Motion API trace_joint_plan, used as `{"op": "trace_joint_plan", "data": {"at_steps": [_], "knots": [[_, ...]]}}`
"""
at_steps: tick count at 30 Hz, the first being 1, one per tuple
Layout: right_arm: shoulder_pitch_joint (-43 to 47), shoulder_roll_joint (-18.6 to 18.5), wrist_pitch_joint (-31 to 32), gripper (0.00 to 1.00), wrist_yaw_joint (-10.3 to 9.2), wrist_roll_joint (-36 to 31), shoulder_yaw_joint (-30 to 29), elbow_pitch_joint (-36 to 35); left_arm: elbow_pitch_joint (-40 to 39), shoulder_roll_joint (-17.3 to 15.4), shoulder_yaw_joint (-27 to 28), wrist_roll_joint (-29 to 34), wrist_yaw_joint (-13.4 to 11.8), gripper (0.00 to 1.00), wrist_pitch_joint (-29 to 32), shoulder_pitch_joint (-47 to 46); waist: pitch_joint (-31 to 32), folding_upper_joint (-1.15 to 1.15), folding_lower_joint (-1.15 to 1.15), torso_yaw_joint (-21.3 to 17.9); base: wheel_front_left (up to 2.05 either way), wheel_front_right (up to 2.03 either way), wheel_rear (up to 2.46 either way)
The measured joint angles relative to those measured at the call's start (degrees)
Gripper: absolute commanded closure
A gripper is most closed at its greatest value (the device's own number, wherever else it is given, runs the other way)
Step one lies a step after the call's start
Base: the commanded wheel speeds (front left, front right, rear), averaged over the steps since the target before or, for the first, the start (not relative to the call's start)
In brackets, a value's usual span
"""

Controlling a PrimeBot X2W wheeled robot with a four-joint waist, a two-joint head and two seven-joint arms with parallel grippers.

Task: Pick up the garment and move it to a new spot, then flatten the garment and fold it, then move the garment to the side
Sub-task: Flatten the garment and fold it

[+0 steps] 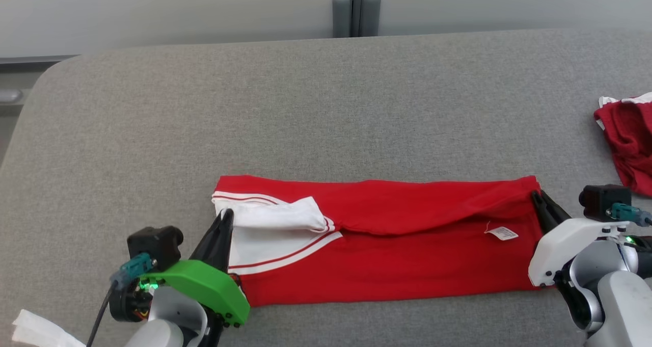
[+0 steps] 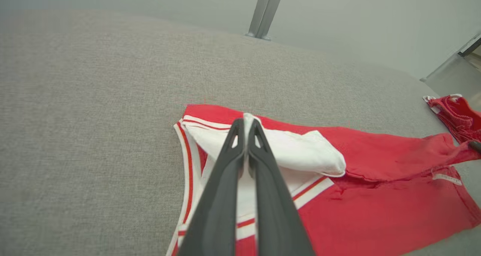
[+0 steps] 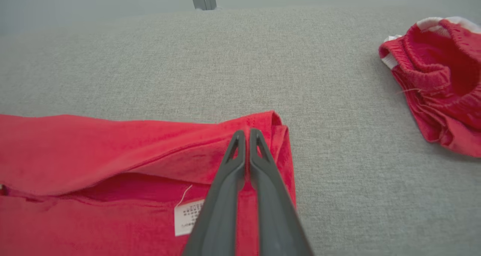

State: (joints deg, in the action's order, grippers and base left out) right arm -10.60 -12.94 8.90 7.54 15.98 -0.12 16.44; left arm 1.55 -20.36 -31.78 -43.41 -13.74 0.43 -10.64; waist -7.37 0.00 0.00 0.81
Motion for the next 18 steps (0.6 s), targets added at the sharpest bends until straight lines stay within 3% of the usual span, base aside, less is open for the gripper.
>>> {"op": "trace_joint_plan", "data": {"at_steps": [8,18], "knots": [[3.4,1.5,2.7,1.0,0.0,-1.6,-3.8,-4.5,-0.3,0.7,-0.1,-1.2,-1.2,1.0,-1.6,4.5,-0.1,0.0,0.0,0.0,0.0,0.0,0.0],[5.4,2.6,4.5,1.0,0.0,-3.7,-6.4,-6.1,3.3,0.9,-1.2,-2.1,-0.5,1.0,-1.7,6.2,-0.5,0.0,0.0,-0.2,0.0,0.0,0.0]]}}
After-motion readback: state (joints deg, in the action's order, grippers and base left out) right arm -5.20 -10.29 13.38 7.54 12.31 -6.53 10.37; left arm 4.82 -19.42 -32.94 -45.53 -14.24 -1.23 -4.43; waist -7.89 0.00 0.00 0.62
